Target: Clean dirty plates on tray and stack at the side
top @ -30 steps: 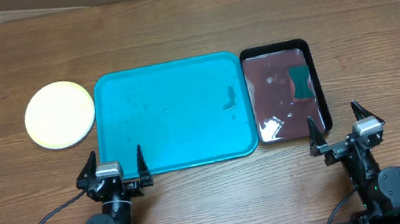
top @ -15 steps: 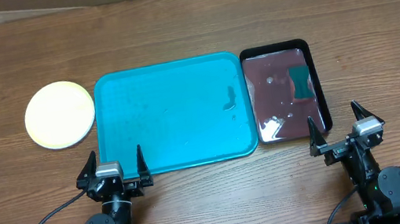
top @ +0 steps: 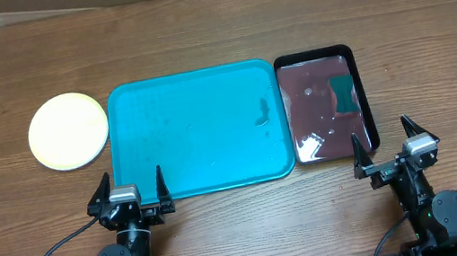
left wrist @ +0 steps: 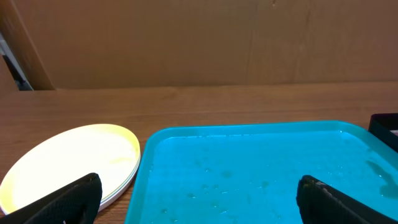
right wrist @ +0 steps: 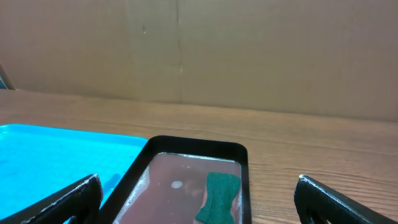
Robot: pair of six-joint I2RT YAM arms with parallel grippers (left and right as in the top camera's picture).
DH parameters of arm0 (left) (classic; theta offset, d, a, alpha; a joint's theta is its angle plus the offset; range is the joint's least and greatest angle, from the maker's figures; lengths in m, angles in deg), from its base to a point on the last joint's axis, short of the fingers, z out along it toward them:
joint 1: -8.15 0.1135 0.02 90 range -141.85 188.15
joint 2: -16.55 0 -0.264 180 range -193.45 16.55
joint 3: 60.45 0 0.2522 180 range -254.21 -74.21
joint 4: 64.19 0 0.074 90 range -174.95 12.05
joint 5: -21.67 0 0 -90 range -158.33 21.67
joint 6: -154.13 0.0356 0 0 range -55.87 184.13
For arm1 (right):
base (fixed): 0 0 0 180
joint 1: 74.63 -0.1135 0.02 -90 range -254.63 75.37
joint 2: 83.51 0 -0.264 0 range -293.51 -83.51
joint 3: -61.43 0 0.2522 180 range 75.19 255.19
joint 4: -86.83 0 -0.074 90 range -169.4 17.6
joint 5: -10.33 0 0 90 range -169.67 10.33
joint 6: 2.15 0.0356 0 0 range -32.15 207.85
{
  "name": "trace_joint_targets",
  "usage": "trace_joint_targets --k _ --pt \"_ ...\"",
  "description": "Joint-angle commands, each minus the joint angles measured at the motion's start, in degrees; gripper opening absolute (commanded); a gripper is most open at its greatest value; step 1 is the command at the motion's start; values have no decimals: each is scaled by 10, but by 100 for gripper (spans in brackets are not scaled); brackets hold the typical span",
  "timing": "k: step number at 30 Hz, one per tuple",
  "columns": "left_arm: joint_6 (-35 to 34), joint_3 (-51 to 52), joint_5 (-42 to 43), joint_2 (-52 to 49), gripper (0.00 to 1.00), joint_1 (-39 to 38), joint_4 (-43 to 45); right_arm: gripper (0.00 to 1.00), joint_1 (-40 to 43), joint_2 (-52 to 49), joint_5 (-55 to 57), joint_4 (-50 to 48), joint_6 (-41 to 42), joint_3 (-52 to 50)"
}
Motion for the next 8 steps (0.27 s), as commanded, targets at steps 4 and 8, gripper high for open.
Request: trace_joint_targets --k 4,8 --pt "9 2 8 6 100 -2 0 100 2 6 -1 -3 -2 -6" --pt "9 2 8 6 100 -2 0 100 2 6 -1 -3 -2 -6"
